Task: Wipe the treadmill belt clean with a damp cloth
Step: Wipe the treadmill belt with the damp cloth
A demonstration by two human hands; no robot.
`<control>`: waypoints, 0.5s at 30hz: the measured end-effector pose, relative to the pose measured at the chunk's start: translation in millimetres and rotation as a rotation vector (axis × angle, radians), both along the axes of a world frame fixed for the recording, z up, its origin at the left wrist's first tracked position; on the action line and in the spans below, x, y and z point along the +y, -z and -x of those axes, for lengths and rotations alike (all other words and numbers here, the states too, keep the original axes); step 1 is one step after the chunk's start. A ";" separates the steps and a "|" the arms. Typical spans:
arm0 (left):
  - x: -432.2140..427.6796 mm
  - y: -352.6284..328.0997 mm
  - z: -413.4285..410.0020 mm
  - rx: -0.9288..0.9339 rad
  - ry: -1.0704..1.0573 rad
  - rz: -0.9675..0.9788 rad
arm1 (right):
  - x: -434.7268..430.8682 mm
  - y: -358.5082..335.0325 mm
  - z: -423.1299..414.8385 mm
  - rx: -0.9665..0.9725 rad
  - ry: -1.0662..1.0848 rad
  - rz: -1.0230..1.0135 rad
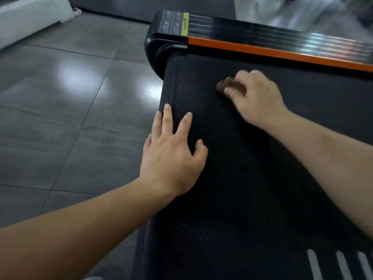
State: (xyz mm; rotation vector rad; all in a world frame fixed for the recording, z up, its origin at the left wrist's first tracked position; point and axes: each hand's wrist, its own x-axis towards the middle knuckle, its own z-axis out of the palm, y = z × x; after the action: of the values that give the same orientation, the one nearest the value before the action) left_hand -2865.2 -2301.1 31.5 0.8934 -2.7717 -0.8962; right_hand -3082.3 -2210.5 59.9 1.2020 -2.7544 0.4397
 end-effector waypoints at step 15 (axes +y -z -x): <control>0.7 -0.3 0.9 -0.010 -0.007 0.018 | 20.0 -3.3 5.9 -0.034 0.303 0.037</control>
State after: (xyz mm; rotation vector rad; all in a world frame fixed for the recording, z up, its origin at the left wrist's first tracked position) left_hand -2866.1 -2300.4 31.9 0.9073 -2.7786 -0.8670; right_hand -3088.2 -2190.5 63.2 0.7556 -2.8752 0.4786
